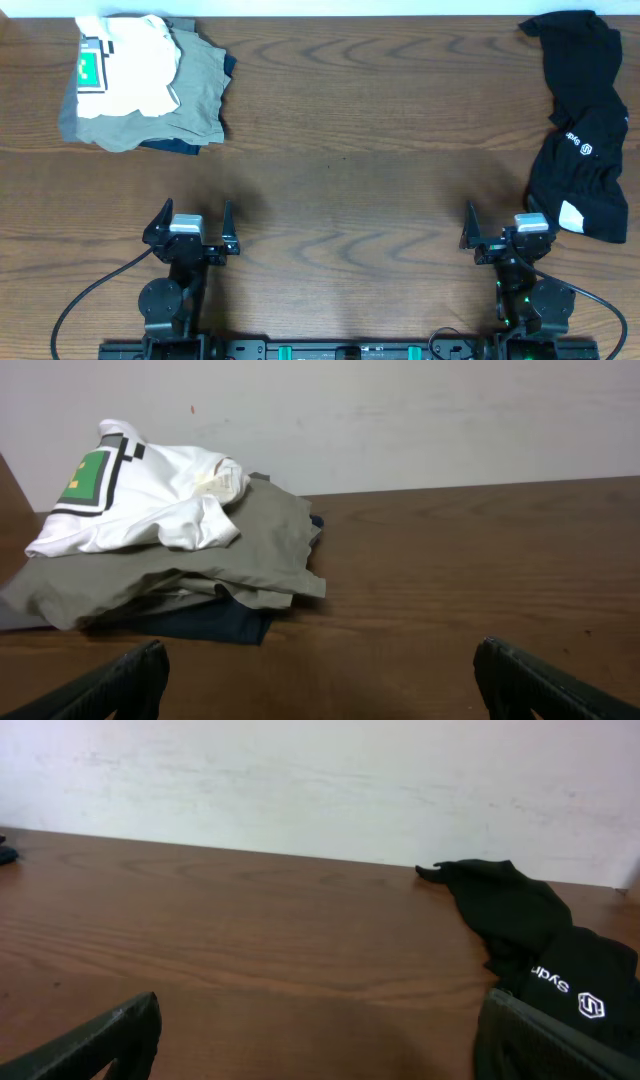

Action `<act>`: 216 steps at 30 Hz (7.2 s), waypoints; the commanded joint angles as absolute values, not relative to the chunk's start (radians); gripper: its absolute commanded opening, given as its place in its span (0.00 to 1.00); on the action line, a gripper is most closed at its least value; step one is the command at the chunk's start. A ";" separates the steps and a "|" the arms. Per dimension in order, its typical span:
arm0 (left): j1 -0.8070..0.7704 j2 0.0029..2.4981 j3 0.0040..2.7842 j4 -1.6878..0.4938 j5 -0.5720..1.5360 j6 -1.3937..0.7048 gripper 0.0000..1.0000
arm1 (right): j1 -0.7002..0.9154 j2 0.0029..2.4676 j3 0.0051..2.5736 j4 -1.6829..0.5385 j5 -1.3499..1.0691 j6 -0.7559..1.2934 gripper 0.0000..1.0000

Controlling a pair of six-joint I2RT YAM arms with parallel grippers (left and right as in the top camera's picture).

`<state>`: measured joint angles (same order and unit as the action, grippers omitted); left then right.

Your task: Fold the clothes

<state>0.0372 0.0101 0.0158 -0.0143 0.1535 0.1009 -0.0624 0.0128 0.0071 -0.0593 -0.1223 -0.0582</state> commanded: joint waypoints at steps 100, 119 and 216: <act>-0.046 1.543 1.235 -0.745 0.384 0.025 0.98 | -0.356 1.903 1.331 -0.927 0.111 0.142 0.74; -0.062 1.556 1.235 -0.714 0.384 0.024 0.91 | -0.352 1.957 1.210 -0.776 0.099 0.159 0.01; 0.099 1.380 1.241 -0.673 0.329 -0.006 0.80 | -0.140 1.901 1.859 -1.081 -0.477 -0.218 0.67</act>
<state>0.0971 1.3540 1.2201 -0.6727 0.3096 -0.0006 -0.2352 1.9137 1.8671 -1.0958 -0.5472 -0.2619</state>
